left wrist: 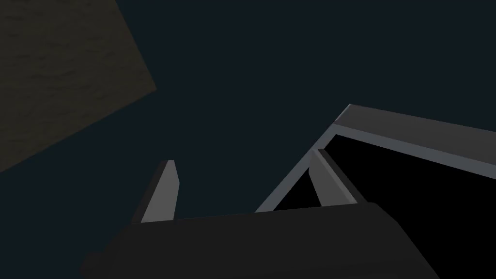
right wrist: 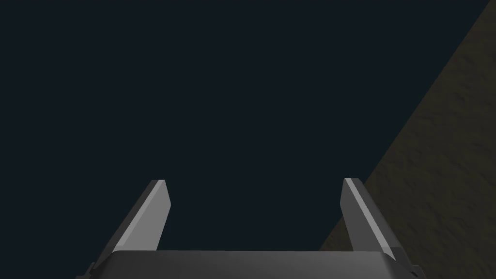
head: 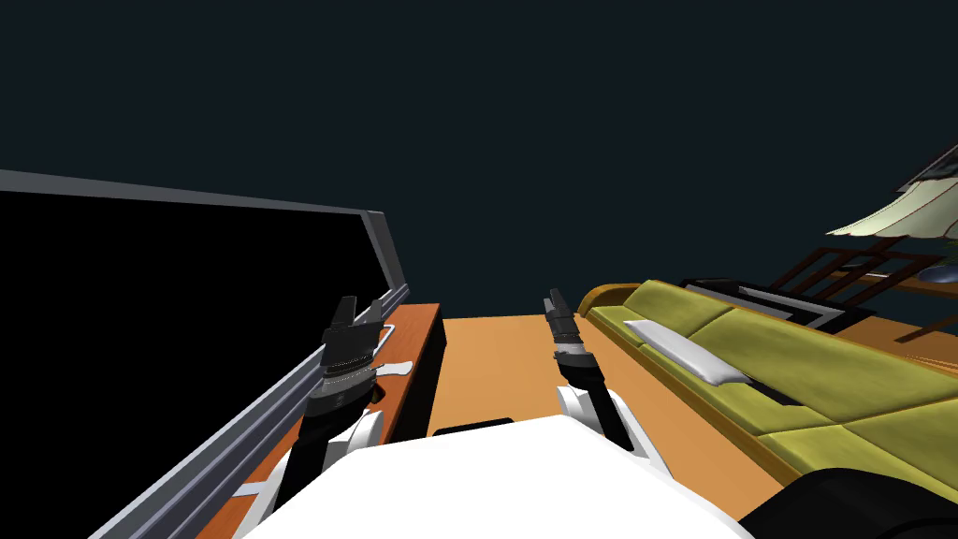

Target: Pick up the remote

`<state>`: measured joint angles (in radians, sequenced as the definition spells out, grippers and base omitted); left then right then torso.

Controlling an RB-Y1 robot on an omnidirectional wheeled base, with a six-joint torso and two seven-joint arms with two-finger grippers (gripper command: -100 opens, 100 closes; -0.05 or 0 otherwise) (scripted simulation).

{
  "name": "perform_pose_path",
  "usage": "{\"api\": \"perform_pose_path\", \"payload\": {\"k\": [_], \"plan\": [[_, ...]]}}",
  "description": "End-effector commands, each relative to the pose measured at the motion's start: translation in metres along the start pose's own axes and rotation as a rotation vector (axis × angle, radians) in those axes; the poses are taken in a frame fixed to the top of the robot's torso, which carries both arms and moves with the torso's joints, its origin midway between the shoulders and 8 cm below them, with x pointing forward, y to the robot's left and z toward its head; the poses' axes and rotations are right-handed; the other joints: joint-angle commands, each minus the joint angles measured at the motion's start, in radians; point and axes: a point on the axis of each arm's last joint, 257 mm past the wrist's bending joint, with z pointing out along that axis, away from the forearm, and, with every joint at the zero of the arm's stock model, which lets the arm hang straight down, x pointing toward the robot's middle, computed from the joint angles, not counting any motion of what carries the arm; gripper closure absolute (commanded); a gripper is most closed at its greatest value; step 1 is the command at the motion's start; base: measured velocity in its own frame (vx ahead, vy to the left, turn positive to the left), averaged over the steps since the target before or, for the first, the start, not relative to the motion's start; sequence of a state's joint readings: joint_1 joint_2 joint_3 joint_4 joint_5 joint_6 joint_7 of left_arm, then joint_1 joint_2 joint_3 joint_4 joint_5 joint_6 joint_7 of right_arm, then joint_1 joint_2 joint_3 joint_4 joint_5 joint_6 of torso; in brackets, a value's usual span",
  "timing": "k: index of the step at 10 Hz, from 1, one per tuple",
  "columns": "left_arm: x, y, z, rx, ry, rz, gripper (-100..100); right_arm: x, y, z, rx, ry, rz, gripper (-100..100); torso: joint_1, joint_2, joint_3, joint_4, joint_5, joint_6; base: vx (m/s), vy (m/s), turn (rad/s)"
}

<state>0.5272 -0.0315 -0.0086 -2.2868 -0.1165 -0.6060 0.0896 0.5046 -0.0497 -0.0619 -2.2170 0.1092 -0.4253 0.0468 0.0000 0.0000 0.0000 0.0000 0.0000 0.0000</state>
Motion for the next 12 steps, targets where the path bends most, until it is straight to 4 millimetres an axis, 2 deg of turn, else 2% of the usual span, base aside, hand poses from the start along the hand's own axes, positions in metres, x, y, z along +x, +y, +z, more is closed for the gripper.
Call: {"api": "perform_pose_path", "payload": {"k": [1, 3, 6, 7, 9, 10, 12], "plan": [[0.004, 0.008, 0.000, -0.020, 0.038, 0.013, -100, 0.000, 0.000, 0.000, 0.000, 0.000, 0.000, 0, 0.000, 0.000, 0.000, 0.000, 0.000, 0.000, 0.006, -0.002, 0.018], [0.009, 0.026, -0.001, -0.063, 0.089, 0.039, -100, 0.000, 0.000, 0.000, 0.000, 0.000, 0.000, 0, 0.000, -0.001, 0.000, 0.000, 0.000, 0.000, 0.014, -0.002, 0.035], [0.010, 0.067, -0.002, -0.158, 0.149, 0.093, -100, 0.000, 0.000, 0.000, 0.000, 0.000, 0.000, 0, 0.000, -0.002, -0.001, 0.000, 0.000, 0.000, 0.024, -0.006, 0.055], [0.010, 0.067, -0.002, -0.158, 0.149, 0.093, -100, 0.000, 0.000, 0.000, 0.000, 0.000, 0.000, 0, 0.000, -0.002, -0.001, 0.000, 0.000, 0.000, 0.018, -0.007, 0.019], [0.006, 0.099, -0.002, -0.232, 0.178, 0.140, -100, 0.000, 0.000, 0.000, 0.000, 0.000, 0.000, 0, 0.000, -0.002, -0.001, 0.000, 0.000, 0.000, 0.020, -0.004, 0.052], [0.006, 0.100, -0.002, -0.237, 0.177, 0.140, -100, 0.000, 0.000, 0.000, 0.000, 0.000, 0.000, 0, 0.000, -0.002, -0.001, 0.000, 0.000, 0.000, 0.022, -0.004, 0.035], [-0.001, 0.132, -0.001, -0.308, 0.199, 0.193, -100, 0.000, 0.000, 0.000, 0.000, 0.000, 0.000, 0, 0.000, -0.002, -0.001, 0.000, 0.000, 0.000, 0.026, -0.009, 0.078]]}}
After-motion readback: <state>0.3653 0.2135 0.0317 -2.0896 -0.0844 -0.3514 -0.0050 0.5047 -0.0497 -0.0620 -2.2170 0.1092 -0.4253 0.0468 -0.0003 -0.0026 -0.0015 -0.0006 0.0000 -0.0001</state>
